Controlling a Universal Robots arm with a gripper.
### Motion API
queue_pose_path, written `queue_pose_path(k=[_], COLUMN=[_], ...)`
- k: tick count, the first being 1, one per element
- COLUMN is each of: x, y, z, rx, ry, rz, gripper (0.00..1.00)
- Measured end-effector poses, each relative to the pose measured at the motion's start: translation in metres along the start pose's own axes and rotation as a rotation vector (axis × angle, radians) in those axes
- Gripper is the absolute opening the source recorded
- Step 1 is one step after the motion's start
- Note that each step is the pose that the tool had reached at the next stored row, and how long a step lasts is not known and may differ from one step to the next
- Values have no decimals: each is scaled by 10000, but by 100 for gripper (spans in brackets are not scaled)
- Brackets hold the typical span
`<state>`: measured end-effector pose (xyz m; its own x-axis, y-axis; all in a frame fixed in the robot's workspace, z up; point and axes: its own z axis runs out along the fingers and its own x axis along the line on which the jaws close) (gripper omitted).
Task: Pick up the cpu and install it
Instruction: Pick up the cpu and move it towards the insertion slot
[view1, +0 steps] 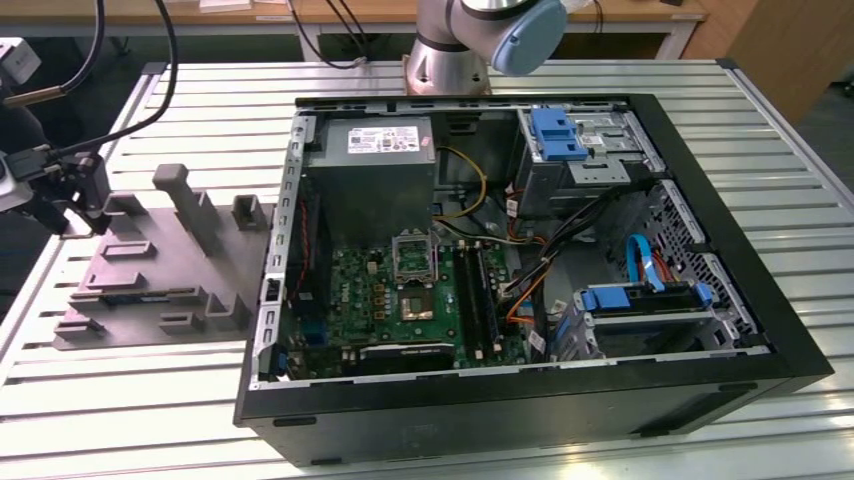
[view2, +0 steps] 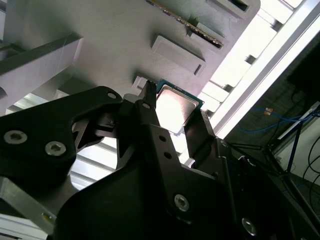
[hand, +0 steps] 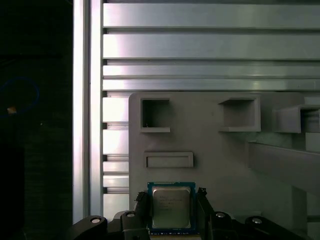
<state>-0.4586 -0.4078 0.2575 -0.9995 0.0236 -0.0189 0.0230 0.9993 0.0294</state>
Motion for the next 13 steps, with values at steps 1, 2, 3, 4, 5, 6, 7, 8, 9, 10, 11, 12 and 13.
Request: queue_pose_path(k=[1,2,3,4,5,6,7,8,9,10,11,12,13], x=[0,0,0,0,0,0,0,0,0,0,0,0,-1], y=[0,0,0,0,0,0,0,0,1,1,1,1,1], z=[-3,-5,-6,-8,-9,-10,-13,-16,-19,-22,-27,-30,-32], rx=[1,1,0,0,-1,-1,0,1,1,1,0,-1,-1], ry=[1,1,0,0,-1,-1,1,1,1,1,0,-1,-2], rz=[1,0,0,1,0,0,0,1,0,0,0,0,0], gripper=[47,47,47,47,47,47,47,47,47,47,47,47,47])
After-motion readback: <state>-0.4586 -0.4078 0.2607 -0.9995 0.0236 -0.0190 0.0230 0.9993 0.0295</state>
